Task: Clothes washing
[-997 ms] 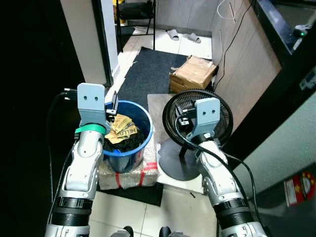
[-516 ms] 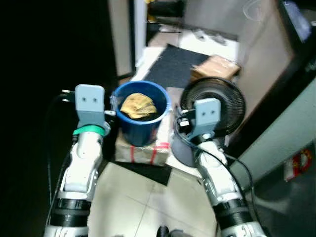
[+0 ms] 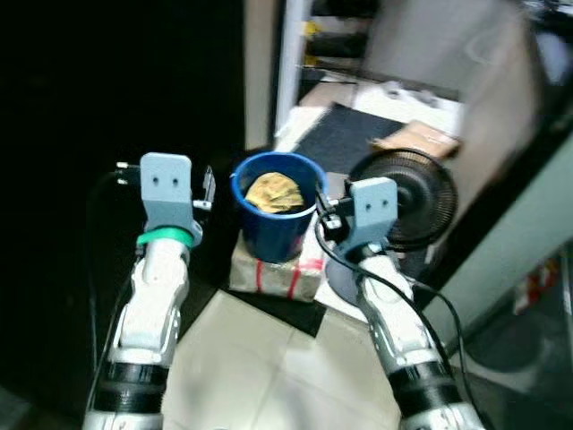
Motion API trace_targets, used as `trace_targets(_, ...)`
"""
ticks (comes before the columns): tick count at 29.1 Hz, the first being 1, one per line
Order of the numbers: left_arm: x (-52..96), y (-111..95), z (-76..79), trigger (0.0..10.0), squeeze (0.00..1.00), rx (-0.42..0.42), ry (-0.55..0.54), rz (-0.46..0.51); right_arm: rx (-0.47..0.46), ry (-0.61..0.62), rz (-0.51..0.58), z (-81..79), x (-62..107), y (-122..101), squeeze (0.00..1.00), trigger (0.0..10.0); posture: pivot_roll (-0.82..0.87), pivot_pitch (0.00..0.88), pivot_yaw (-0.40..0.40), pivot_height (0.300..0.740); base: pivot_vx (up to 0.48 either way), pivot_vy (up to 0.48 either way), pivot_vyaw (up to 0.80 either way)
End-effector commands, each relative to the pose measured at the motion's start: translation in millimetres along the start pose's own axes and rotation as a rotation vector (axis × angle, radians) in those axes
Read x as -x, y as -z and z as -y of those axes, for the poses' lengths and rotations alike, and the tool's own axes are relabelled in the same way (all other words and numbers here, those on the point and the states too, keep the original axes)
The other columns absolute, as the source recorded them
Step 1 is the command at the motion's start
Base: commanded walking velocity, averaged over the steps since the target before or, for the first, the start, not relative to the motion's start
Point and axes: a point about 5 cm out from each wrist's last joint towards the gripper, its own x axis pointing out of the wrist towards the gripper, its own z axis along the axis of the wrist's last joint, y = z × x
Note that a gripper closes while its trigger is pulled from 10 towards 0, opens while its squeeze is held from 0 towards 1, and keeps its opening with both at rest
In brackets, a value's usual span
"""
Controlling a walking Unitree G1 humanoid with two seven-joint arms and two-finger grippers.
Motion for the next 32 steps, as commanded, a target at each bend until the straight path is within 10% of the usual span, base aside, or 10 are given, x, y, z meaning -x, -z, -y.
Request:
trace_targets(1,0.9,3.4,0.5,10.0,0.00,-0.001,0.002,-0.012,-0.007,-0.002,-0.011,-1.4,0.6,2.4,0.00,10.0,0.06,0.016,0.009,0.740,0.435,0.000,0.00)
trace_targets(32,0.3,5.1,1.3,10.0,0.00,-0.002,-0.002,-0.015,-0.006,-0.014,-0.010,-2.0,-1.5,2.3,0.00,10.0,0.06,0.003,0.004,0.740,0.405,0.000,0.00)
